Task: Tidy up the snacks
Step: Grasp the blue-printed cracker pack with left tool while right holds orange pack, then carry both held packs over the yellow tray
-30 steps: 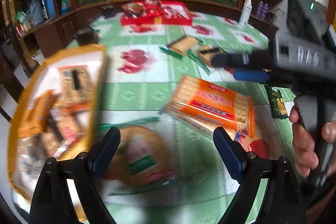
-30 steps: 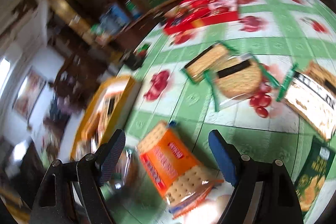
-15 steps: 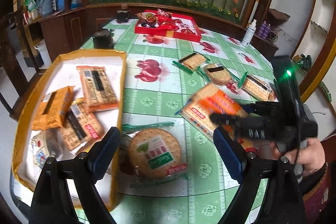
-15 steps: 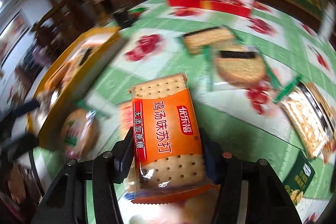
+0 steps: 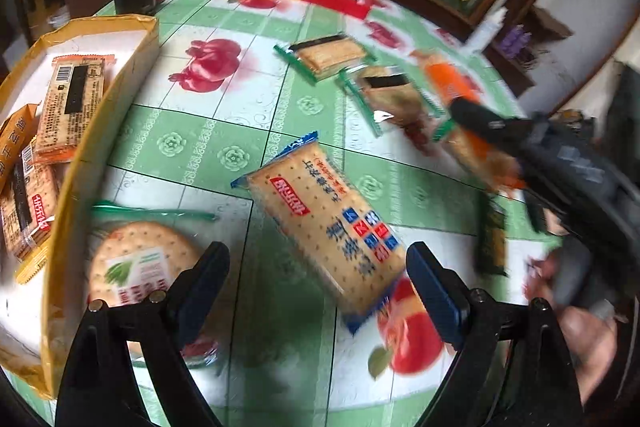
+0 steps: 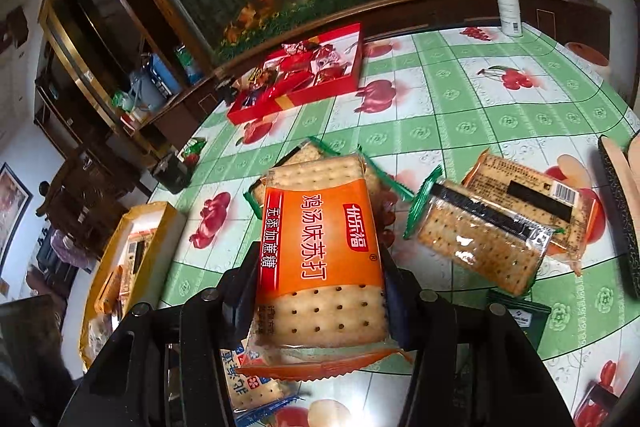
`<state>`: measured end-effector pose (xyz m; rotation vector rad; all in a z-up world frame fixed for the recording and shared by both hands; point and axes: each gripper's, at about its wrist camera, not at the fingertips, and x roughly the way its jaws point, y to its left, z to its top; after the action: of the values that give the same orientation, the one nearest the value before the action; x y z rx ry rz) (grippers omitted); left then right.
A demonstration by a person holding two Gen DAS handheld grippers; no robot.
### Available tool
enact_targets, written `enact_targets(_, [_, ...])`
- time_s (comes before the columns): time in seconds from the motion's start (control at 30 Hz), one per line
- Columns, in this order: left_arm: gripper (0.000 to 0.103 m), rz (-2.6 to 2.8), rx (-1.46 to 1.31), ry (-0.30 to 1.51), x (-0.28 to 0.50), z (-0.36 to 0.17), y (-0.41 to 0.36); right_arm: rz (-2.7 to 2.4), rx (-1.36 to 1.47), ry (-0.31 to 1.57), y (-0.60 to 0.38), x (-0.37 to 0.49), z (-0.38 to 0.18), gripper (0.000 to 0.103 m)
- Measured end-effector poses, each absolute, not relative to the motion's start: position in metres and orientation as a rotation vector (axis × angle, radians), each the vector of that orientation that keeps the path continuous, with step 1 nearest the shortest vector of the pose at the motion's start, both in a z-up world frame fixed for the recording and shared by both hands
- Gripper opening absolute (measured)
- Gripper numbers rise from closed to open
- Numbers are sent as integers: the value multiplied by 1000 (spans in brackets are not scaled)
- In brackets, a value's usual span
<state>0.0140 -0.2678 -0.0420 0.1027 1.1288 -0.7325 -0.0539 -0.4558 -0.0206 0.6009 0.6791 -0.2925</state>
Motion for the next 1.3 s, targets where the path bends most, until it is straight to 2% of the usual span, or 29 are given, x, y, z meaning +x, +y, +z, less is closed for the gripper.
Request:
enact_targets(0.13, [90,-664,189,1138,16,-59,-293,-283,614,665,-455,-52,-18,57])
enact_targets(0.27, [90,-712,266,1067,16,-61,-307,-274,614,661,-451,-51,-18,57])
enact_targets(0.43, [69,-739,365,968,21,-64,-321,-267,630,653,-450,-53,-18,58])
enact_targets(0.53, [61,-775,326,949,28,-61,-318,-277,627,647,-450,-53,-17,58])
enact_targets(0.93, [63,-794,353,887,26,-63,-318,-285,626,668,-444,-47,-23,58])
enact_targets(1.07, [56,-802,362,863,23,-63,-316,-275,614,668,-439,-45,-23,58])
enact_targets(1.3, [56,-774,285,873,37,-62,-303,-303,601,669,-445,-42,-28,58])
